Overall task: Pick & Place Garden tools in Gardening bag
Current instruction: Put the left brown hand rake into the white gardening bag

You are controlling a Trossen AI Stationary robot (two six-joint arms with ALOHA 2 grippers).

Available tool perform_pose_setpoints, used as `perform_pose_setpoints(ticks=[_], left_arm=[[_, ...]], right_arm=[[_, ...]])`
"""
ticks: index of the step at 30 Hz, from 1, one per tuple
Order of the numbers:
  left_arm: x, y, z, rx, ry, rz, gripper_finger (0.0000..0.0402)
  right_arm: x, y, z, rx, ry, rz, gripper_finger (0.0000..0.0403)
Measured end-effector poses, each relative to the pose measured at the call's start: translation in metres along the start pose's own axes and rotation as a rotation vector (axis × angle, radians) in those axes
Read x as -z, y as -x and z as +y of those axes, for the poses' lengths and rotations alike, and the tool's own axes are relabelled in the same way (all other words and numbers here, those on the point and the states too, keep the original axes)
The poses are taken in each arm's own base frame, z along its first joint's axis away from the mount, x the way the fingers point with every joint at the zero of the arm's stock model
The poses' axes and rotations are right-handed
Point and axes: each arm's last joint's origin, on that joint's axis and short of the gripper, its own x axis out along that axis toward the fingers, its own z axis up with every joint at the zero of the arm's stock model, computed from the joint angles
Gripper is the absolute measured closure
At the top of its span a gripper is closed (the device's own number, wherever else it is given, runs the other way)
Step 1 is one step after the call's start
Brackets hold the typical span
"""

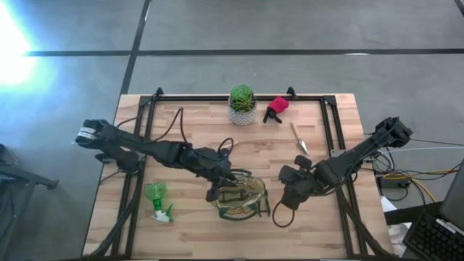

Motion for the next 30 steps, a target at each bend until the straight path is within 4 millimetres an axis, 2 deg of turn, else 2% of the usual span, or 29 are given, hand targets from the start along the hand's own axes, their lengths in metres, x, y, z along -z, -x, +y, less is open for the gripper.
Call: perform_pose_setpoints(ticks=[14, 30], left_arm=[[0.007, -0.006, -0.008, -0.057, -0.037, 0.035, 0.0334], [-0.008, -0.005, -0.011, -0.027, -0.037, -0.074, 0.0334]], right_arm=[[0.0, 0.0, 0.0, 0.001, -0.001, 0.001, 0.0376], [-0.004, -0.002, -0.003, 0.008, -0.019, 0.0, 0.0376]])
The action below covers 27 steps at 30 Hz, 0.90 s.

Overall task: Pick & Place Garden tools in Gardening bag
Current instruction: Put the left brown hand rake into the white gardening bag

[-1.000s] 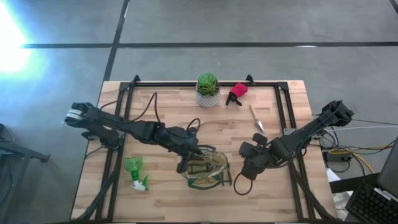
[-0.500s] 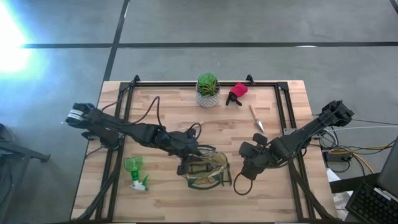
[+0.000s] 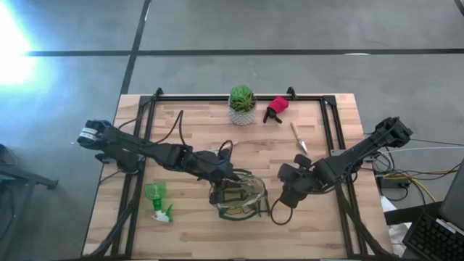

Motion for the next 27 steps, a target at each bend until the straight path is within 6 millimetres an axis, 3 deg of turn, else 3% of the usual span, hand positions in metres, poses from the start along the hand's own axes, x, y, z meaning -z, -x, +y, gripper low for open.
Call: perform_pose_setpoints(ticks=[4, 13, 27], left_arm=[[0.005, -0.003, 0.0, -0.003, 0.018, 0.02, 0.0334], [0.026, -0.031, 0.003, -0.028, 0.034, 0.122, 0.0334], [0.041, -0.049, 0.005, -0.045, 0.052, 0.212, 0.0334]], right_arm=[[0.0, 0.0, 0.0, 0.001, -0.001, 0.0, 0.0376], [0.0, 0.0, 0.0, 0.001, 0.0, 0.001, 0.0376], [0.0, 0.0, -0.001, 0.005, 0.005, 0.005, 0.0376]])
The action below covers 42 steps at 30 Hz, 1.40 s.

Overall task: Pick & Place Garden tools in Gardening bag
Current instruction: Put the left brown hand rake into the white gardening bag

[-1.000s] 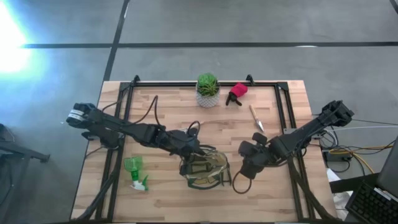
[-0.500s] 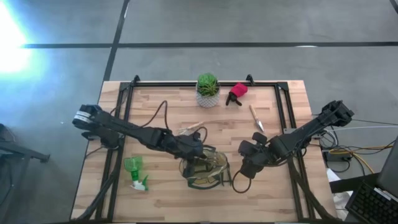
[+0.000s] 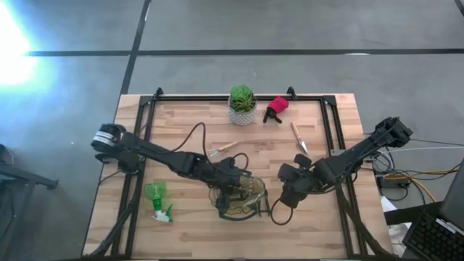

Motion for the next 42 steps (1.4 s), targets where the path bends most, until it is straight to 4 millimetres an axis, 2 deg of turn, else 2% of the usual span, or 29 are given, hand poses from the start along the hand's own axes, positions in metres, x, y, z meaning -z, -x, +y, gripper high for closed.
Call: perform_pose_setpoints(ticks=[21, 36, 42], left_arm=[[-0.007, -0.012, 0.0, -0.08, -0.006, 0.191, 0.0334], [-0.003, -0.04, 0.001, -0.087, -0.021, 0.303, 0.0334], [-0.003, -0.044, 0.002, -0.091, -0.02, 0.318, 0.0334]], right_arm=[[0.0, 0.0, 0.0, 0.0, 0.0, 0.0, 0.0376], [0.0, 0.0, 0.0, 0.001, 0.001, 0.001, 0.0376], [0.0, 0.0, 0.0, 0.001, 0.001, 0.001, 0.0376]])
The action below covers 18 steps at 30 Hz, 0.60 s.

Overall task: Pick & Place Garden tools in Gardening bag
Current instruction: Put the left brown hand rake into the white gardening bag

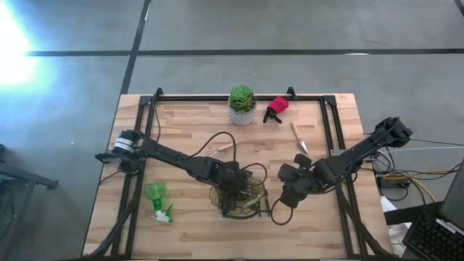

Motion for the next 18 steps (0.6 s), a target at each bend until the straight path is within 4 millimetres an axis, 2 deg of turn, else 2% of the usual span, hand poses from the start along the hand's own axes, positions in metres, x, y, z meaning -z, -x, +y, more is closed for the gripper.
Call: perform_pose_setpoints(ticks=[11, 18], left_arm=[[0.0013, -0.0021, 0.002, -0.006, -0.002, 0.015, 0.0331], [0.0012, -0.002, 0.0021, -0.009, -0.01, 0.015, 0.021]], right_arm=[[0.0, 0.0, 0.0, 0.0, 0.0, 0.0, 0.0376], [0.0, 0.0, 0.0, 0.0, 0.0, 0.0, 0.0376]])
